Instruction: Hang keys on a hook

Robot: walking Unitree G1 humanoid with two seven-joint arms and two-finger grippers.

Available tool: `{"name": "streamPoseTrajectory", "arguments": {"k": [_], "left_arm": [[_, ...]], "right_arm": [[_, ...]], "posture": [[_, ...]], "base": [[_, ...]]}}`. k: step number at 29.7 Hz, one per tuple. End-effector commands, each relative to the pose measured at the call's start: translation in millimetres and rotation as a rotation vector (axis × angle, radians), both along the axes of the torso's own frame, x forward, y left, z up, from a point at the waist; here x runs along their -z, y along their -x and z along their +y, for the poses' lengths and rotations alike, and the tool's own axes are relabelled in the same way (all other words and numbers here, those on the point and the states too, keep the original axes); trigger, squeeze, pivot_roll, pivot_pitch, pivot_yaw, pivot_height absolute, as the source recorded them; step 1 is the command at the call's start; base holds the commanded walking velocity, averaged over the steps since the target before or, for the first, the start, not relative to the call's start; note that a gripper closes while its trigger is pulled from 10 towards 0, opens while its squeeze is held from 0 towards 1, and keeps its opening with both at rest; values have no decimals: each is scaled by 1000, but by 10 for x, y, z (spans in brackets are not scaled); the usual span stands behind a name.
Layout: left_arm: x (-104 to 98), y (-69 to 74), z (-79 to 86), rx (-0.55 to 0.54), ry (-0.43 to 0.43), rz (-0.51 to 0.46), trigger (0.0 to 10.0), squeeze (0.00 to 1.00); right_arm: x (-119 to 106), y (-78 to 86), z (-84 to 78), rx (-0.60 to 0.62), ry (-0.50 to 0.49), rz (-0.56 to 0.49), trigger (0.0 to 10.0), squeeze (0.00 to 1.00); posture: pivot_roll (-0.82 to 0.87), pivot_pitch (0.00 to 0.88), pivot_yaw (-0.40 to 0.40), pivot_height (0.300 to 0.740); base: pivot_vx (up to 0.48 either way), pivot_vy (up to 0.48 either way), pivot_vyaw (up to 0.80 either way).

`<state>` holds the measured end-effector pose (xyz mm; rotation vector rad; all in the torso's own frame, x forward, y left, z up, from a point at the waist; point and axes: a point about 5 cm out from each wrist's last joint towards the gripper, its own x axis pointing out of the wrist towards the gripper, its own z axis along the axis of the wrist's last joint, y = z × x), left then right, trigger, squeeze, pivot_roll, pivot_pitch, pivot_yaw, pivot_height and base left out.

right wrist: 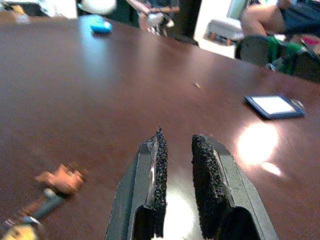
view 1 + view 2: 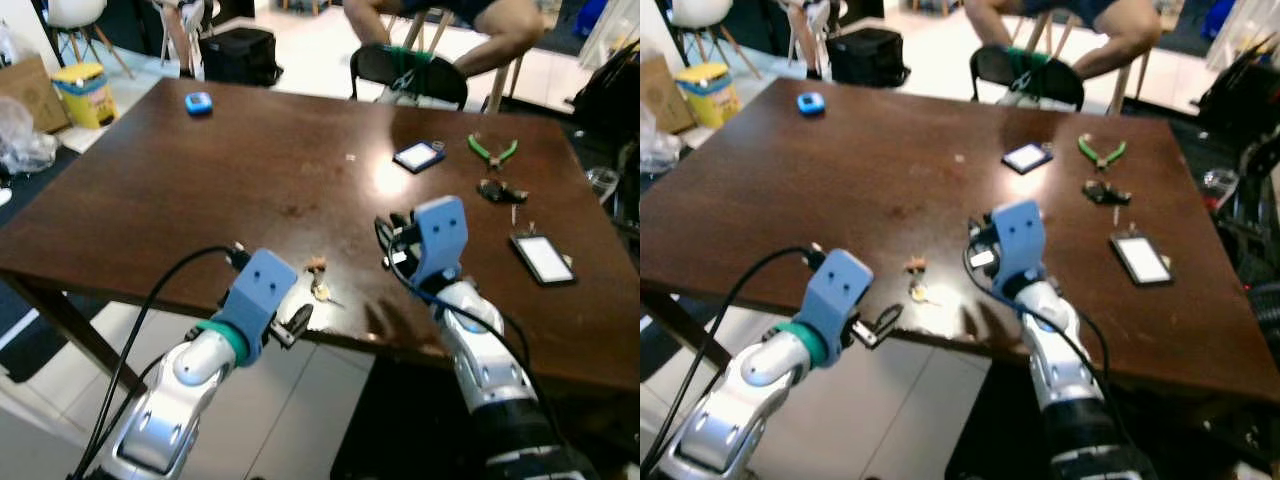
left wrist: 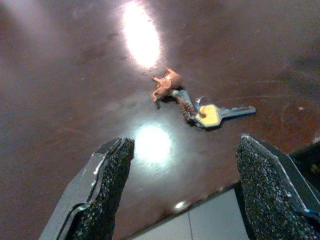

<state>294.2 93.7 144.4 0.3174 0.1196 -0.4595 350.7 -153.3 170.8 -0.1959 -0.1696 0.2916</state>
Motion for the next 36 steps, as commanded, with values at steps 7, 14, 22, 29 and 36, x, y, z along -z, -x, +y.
{"name": "streamPoseTrajectory", "arguments": {"k": [7,14,22,29,36], "left_arm": [[98,-152,-42,-20,-29,25,10000,0],[110,-241,-66,-7,-36,31,10000,0],[75,-360,-164,7,-19,21,10000,0],[-142,-473,-198,28,107,-23,10000,0],[-241,-406,-310,153,250,9,10000,0]], "right_arm": [[21,-74,17,1,27,17,10000,0],[-5,-94,-18,7,35,9,10000,0],[-68,-62,-91,28,34,-18,10000,0],[-83,-55,-139,40,40,-31,10000,0],[-105,-51,-78,33,41,-44,10000,0]], "posture": [[-45,181,110,740],[-54,198,122,740],[-75,231,134,740],[-78,236,135,740],[-78,240,132,740]], "base": [[0,0,0],[0,0,0],[0,0,0],[0,0,0],[0,0,0]]}}
